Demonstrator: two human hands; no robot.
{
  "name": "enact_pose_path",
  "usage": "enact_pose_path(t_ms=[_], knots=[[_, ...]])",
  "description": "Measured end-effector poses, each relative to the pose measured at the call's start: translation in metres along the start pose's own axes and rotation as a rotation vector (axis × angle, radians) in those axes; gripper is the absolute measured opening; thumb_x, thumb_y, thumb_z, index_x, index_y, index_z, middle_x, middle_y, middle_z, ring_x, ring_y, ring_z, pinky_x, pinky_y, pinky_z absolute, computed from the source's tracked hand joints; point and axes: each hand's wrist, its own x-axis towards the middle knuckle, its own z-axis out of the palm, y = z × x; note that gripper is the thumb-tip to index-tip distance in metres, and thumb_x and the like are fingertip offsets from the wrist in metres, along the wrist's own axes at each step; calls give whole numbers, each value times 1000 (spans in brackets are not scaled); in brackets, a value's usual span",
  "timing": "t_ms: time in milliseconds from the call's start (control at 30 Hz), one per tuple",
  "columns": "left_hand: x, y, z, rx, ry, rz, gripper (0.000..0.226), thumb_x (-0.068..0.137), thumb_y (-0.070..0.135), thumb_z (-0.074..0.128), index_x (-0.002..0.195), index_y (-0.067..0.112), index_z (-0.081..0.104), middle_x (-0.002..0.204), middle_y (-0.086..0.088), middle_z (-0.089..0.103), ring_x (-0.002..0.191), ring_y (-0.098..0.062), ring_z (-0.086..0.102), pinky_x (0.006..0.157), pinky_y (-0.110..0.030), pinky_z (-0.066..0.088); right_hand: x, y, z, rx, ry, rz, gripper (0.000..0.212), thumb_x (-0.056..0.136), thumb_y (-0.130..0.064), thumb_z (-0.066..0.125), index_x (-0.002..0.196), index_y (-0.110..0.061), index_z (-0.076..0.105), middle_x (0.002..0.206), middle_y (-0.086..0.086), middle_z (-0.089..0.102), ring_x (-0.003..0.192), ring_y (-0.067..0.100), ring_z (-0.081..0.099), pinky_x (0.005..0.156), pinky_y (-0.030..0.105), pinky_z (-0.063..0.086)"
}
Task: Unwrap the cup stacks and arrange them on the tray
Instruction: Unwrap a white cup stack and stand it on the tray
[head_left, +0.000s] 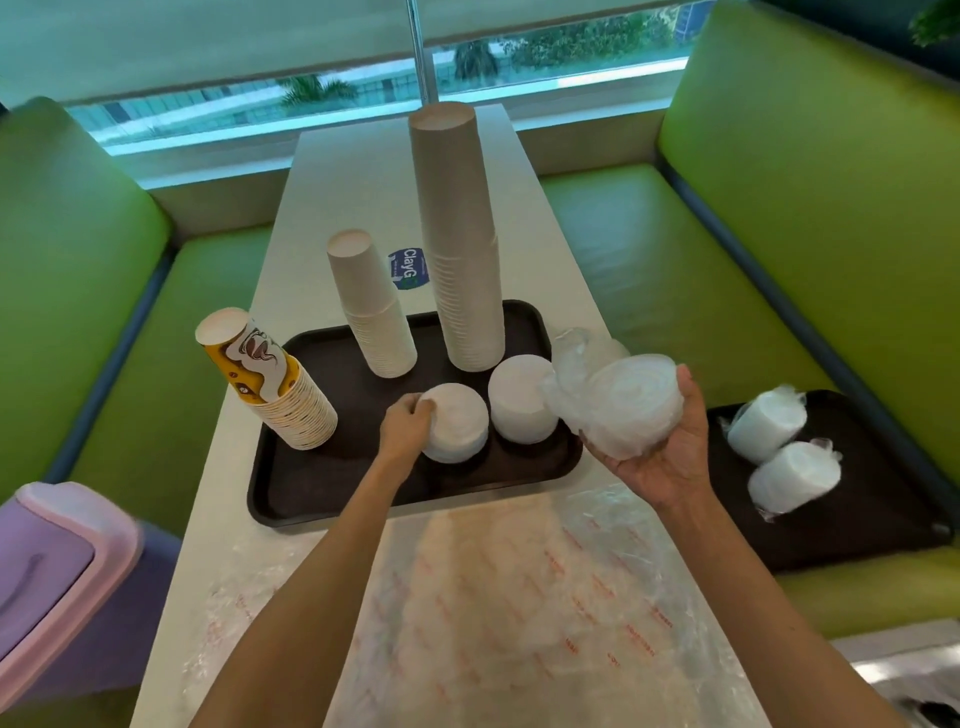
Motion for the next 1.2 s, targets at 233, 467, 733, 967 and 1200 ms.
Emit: enact_pose_path(t_ms=[233,467,733,967,1200], knots=[[3,-6,5,363,54,84,40,100,25,34,130,7,53,131,-21,45,113,-32,51,94,-38,40,-3,-4,-1,-13,-32,-9,104,23,-48,94,116,-17,58,101,16,72,89,33,70,63,46,59],[-6,1,9,437,119,227,48,98,28,40,144,12,37,144,-14,27,132,-31,29,102,-44,34,-5,-8,-1,-23,3,-6,108,24,-48,94,120,-17,56,104,17,71,92,34,69,65,45,58],[-4,4,28,804,-156,166,103,75,59,68,150,26,5,153,-14,6,140,-40,12,105,-59,29,-10,-10,-1,-14,-11,13,108,29,-47,94,124,-17,55,111,17,69,97,35,68,68,48,58],[-2,7,38,716,-46,43,97,74,51,73,146,21,16,145,-17,19,135,-39,22,101,-57,35,-13,-12,-3,-12,-3,23,108,26,-46,95,122,-17,55,108,17,70,95,35,69,66,46,58],[2,-1,19,776,-187,65,92,72,40,77,143,25,20,143,-15,20,134,-38,20,104,-57,33,-14,-11,-1,-16,11,23,110,26,-45,95,124,-17,55,110,18,69,95,35,69,66,46,58]])
